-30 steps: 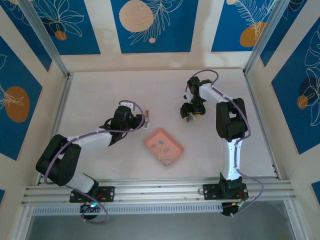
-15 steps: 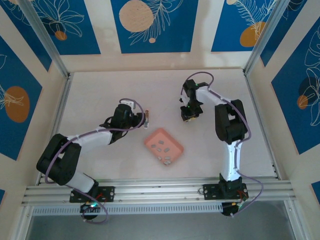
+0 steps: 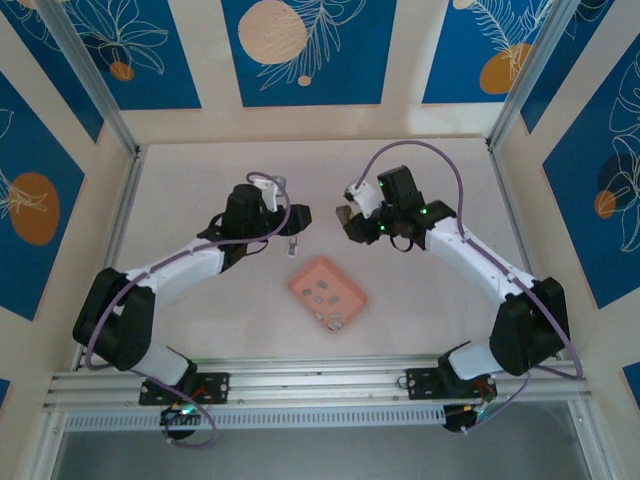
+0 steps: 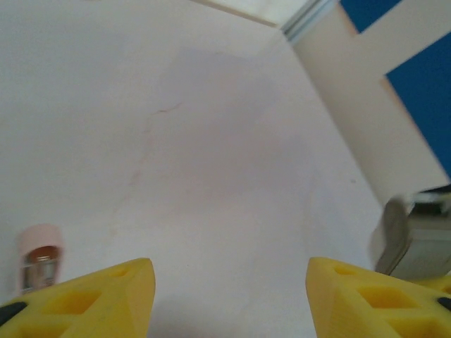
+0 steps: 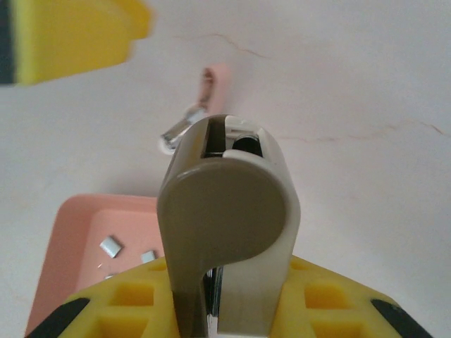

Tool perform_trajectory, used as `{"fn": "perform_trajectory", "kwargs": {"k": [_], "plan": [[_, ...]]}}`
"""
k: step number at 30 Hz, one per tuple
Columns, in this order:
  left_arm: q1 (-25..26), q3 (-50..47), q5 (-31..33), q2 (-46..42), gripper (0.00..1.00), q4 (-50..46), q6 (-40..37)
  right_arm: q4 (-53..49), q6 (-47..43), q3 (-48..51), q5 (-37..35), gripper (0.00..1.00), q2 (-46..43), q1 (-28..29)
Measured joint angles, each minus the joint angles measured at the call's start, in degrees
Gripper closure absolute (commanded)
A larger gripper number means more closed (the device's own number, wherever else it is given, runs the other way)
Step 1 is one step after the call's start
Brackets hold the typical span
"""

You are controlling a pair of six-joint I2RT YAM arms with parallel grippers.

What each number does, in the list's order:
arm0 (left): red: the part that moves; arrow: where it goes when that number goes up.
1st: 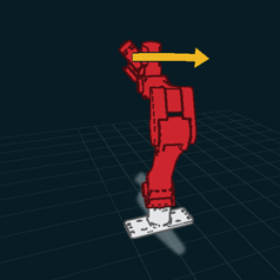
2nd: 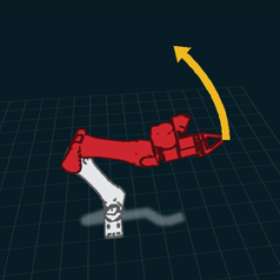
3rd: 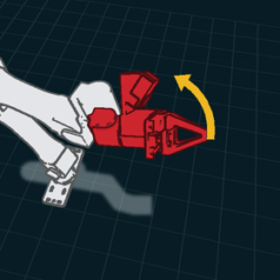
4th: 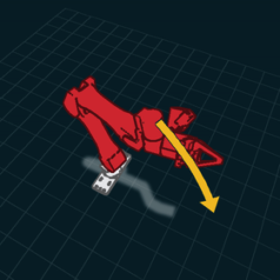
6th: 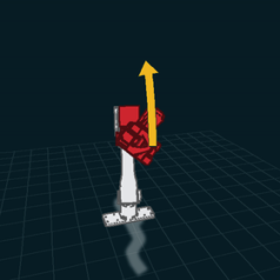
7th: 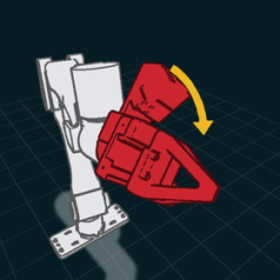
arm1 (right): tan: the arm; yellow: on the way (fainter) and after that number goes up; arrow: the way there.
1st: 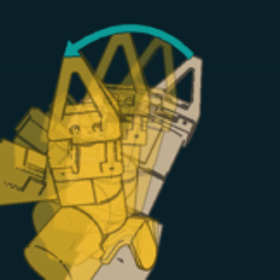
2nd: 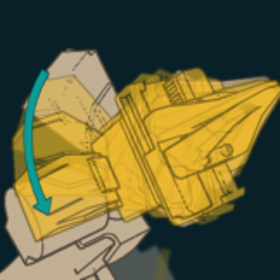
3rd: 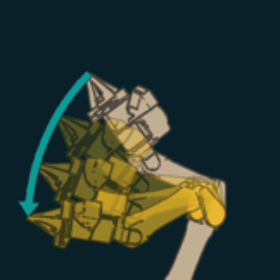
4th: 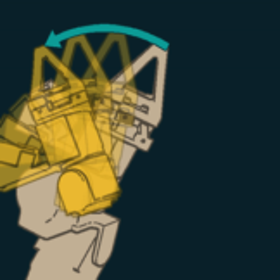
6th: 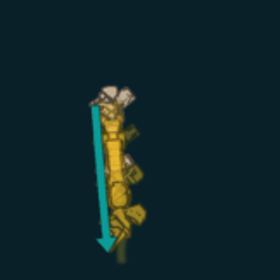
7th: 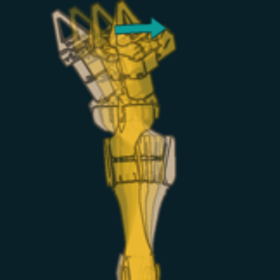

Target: Load the staples into the stapler

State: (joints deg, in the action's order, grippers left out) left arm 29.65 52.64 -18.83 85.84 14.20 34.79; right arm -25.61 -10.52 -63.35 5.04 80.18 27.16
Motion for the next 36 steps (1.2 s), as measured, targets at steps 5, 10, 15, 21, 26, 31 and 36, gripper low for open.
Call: {"fn": "perform_trajectory", "kwargs": {"k": [5, 10, 15, 21, 26, 31, 36], "plan": [[1.20, 0.04, -4.70, 0.00, 0.42, 3.43, 2.54, 5.95, -4.59, 4.17, 0.61, 0.76, -1.97, 3.65], [2.40, -0.39, -7.56, 0.46, 0.45, 9.92, 5.75, 8.90, -5.70, 4.20, 0.59, 0.76, -1.97, 4.68], [3.10, -1.22, -8.22, 1.62, 0.46, 15.30, 8.70, 9.75, -5.66, 4.20, 0.28, 0.76, -1.97, 4.85], [3.85, -1.20, -7.89, 2.03, 0.49, 16.13, 8.57, 9.57, -5.25, 4.20, -0.15, 0.76, -1.86, 5.14], [4.15, -0.07, -7.28, 2.05, 0.49, 14.03, 7.19, 9.49, -4.33, 4.09, -0.74, 0.76, -1.68, 5.14], [4.17, 0.15, -6.38, 2.23, 0.47, 13.66, 6.71, 9.22, -2.80, 3.39, -1.44, 0.76, -0.92, 5.20], [4.17, 0.15, -5.68, 2.75, 0.48, 13.88, 6.75, 8.55, -1.29, 2.64, -1.79, 0.77, 0.09, 5.20]]}}
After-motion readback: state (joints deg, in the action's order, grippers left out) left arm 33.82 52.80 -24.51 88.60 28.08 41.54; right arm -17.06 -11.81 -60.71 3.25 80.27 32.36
